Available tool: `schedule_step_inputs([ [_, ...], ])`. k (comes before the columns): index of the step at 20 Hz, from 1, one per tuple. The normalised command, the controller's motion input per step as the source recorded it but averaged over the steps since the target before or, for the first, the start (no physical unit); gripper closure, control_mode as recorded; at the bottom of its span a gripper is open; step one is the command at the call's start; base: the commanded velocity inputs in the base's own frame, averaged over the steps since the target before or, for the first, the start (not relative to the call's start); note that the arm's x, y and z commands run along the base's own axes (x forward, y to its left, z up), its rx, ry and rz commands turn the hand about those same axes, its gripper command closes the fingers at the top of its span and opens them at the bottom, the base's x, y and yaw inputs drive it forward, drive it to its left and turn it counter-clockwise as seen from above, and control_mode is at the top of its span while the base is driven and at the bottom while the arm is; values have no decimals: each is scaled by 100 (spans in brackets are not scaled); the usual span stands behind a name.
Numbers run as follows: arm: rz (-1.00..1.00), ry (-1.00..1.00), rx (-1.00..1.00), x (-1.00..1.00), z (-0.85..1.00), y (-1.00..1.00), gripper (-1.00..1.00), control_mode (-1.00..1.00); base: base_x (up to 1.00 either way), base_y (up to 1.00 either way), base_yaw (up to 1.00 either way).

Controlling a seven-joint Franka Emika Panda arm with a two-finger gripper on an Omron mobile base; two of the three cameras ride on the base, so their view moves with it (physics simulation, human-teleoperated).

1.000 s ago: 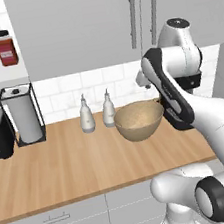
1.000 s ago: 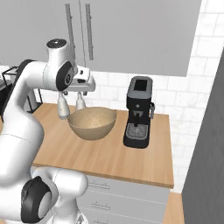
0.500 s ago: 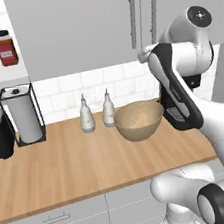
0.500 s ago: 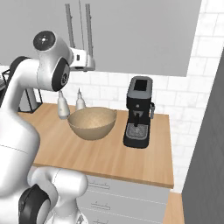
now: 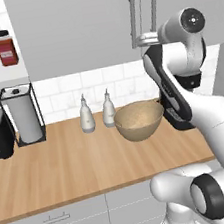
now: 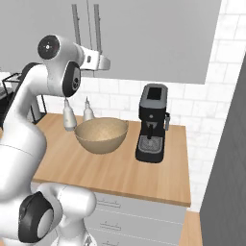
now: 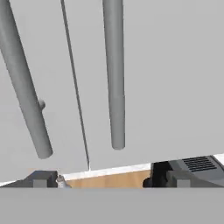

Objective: Open the cabinet, pick up the bread from the cabinet and place it in the basket. Then move the basket to the dining counter.

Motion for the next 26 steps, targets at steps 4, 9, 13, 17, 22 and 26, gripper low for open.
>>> schedule_step_inputs([
  [4, -9, 0, 21, 47, 1, -26, -100, -100, 0, 0, 0],
  [9, -6, 0, 16, 57, 0, -8, -100, -100, 0, 0, 0],
  [13, 0, 0, 10, 49, 0, -1, -100, -100, 0, 0, 0],
  [17, 0, 0, 5, 49, 0, -3, -100, -100, 0, 0, 0],
  [22, 0, 0, 0, 51, 0, -4, 100, -100, 0, 0, 0],
  [26, 0, 0, 1, 23, 0, -1, 100, -100, 0, 0, 0],
])
